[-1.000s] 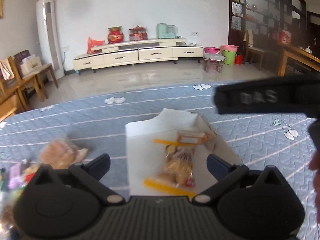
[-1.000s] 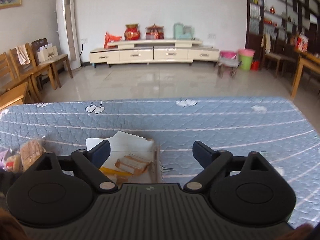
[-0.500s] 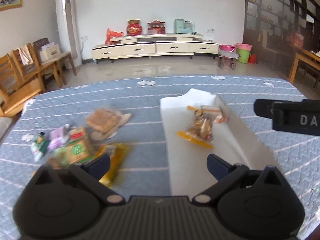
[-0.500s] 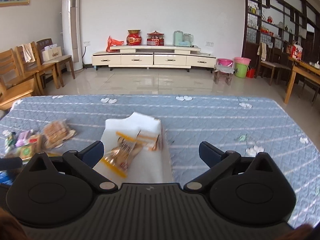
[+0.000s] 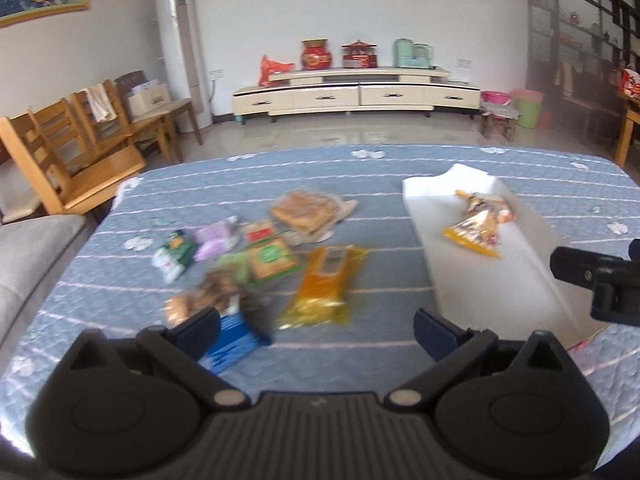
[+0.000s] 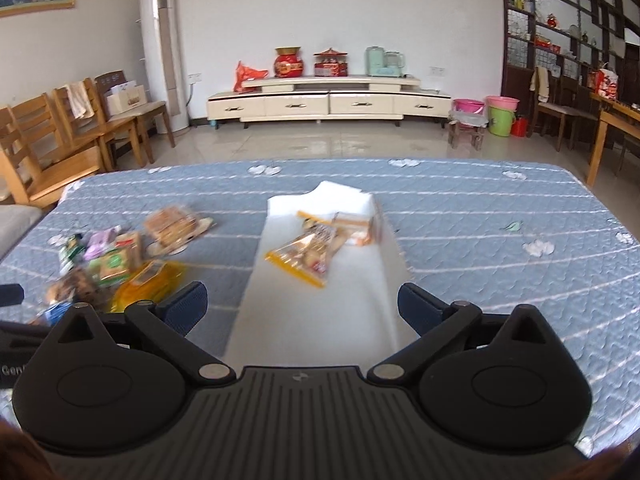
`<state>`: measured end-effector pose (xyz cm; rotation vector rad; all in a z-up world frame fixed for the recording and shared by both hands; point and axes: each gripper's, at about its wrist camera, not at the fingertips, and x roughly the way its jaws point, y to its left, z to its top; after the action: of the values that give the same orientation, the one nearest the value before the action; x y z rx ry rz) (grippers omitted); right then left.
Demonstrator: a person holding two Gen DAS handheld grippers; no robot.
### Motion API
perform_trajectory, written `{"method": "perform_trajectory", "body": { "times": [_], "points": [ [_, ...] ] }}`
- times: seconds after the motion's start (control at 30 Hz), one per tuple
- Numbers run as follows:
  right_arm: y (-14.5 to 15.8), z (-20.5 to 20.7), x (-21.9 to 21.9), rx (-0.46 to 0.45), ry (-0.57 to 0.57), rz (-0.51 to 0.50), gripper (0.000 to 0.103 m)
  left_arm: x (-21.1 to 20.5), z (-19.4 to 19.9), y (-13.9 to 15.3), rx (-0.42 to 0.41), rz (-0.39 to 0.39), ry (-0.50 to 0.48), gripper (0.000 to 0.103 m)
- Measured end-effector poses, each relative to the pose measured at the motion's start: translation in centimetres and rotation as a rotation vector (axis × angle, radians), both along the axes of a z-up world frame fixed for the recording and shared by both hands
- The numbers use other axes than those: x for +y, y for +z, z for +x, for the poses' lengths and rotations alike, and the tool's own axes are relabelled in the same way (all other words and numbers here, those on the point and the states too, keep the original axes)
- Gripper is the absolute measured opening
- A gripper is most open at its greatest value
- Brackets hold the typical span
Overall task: Organize snacks
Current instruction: 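Move both tools back to the snack pile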
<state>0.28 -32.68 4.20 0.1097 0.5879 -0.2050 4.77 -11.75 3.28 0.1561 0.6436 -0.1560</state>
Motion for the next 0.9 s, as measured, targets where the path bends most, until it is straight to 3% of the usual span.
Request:
{"method": "perform_trajectory", "body": {
  "times": [0.4, 0.9],
  "points": [
    [-0.2, 0.6, 6.5, 0.018, 0.150, -0.019, 0.103, 7.3, -1.1, -0.7, 0.016, -0.039, 0.126, 0.102],
    [-1.1, 1.6, 11.5, 0.035, 0.268, -0.042, 0.103, 11.1, -0.9, -1.1, 0.020, -0.059, 0.189, 0.102]
  ]
}}
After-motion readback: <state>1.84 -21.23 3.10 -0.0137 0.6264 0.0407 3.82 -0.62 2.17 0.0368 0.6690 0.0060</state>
